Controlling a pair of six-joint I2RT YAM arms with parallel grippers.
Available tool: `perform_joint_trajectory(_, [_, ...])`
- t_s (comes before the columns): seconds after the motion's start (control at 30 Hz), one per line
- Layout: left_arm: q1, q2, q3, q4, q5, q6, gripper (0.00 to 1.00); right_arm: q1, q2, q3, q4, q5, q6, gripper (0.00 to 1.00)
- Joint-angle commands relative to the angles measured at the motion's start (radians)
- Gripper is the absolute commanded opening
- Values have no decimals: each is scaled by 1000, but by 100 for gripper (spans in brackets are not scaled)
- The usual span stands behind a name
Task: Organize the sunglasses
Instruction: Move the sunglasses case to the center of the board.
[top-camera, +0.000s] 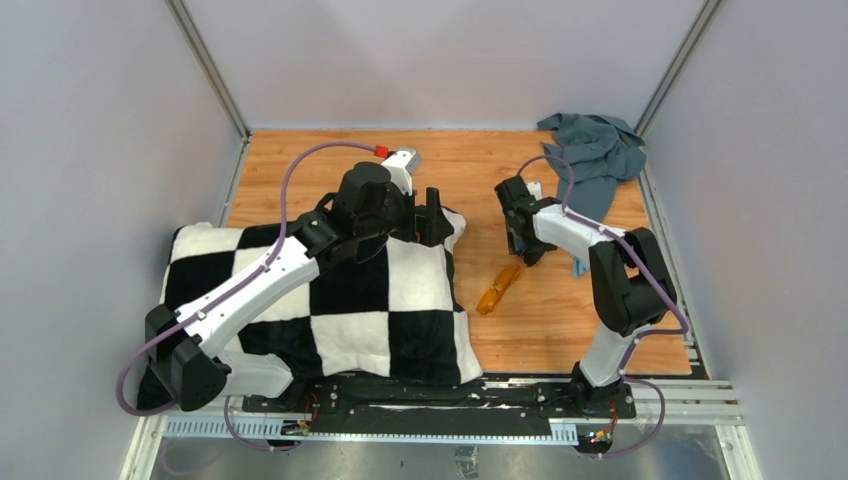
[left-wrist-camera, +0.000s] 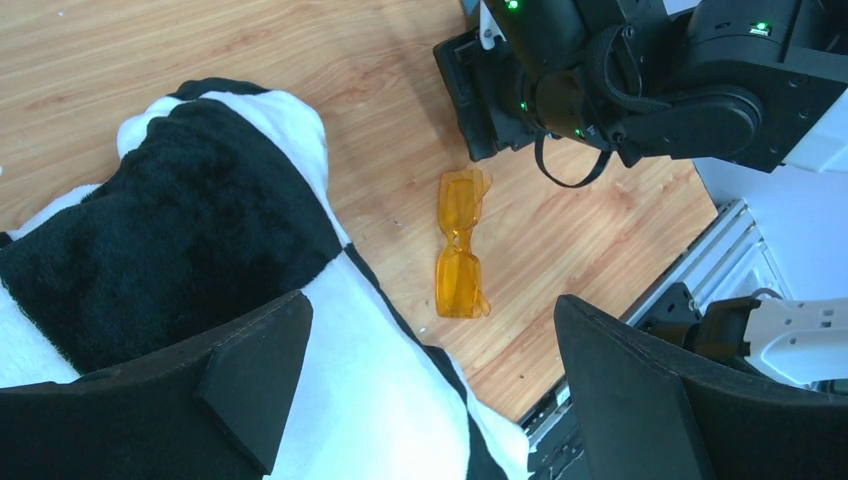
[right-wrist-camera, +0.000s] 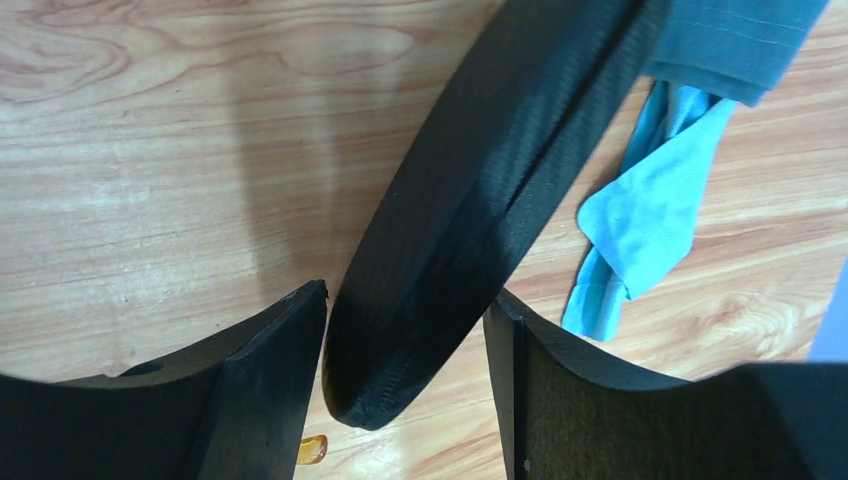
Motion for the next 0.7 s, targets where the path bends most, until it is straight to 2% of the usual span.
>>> perform_joint_trajectory(0.0, [-2,-2,-13,-2,9,1,100,5,-4,18,-21,-65,34,65])
perform_joint_trajectory(0.3, [-2,-1,-32,11,25,0,100,-60,-121,4,0,-230,44,76])
perform_joint_trajectory(0.47, [-2,4,-32,13,27,5,100,-145,-209,-47,60,-343,80,77])
perform_joint_trajectory(0.67, [-2,9,-34,20,37,4,100,-209,-240,-89,92,-374,123,76])
